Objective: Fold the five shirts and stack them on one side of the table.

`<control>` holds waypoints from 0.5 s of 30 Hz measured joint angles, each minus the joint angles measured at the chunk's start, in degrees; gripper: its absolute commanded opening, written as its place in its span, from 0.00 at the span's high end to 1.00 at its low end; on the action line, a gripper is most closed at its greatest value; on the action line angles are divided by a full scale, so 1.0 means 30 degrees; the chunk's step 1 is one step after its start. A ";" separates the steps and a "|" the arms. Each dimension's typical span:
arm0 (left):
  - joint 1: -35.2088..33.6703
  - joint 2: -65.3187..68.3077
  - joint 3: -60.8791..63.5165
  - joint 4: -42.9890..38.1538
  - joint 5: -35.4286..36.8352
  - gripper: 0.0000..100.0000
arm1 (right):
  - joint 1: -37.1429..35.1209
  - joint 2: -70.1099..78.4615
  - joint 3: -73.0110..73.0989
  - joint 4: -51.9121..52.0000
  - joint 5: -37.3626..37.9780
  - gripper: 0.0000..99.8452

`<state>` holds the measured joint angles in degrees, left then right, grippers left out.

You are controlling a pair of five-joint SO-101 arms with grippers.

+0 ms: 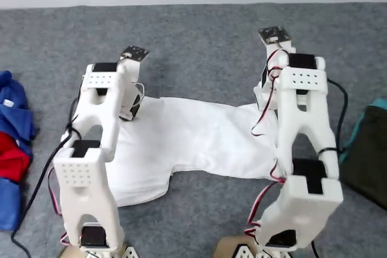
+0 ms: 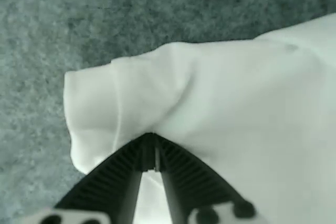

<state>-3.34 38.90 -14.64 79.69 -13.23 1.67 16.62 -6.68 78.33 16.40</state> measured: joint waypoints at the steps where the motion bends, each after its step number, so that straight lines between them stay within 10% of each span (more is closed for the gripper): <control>1: 0.0000 0.0352 -0.0498 0.0293 0.0000 1.00 | 0.0000 0.0586 0.0000 -0.0205 0.0000 0.81; 15: 0.0029 0.1582 -0.2491 0.1495 0.0264 1.00 | -0.0821 0.5070 -0.3253 -0.0586 -0.1407 0.81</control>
<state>-3.25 43.65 -22.11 84.18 -12.44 -0.79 31.82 -16.44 76.57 12.18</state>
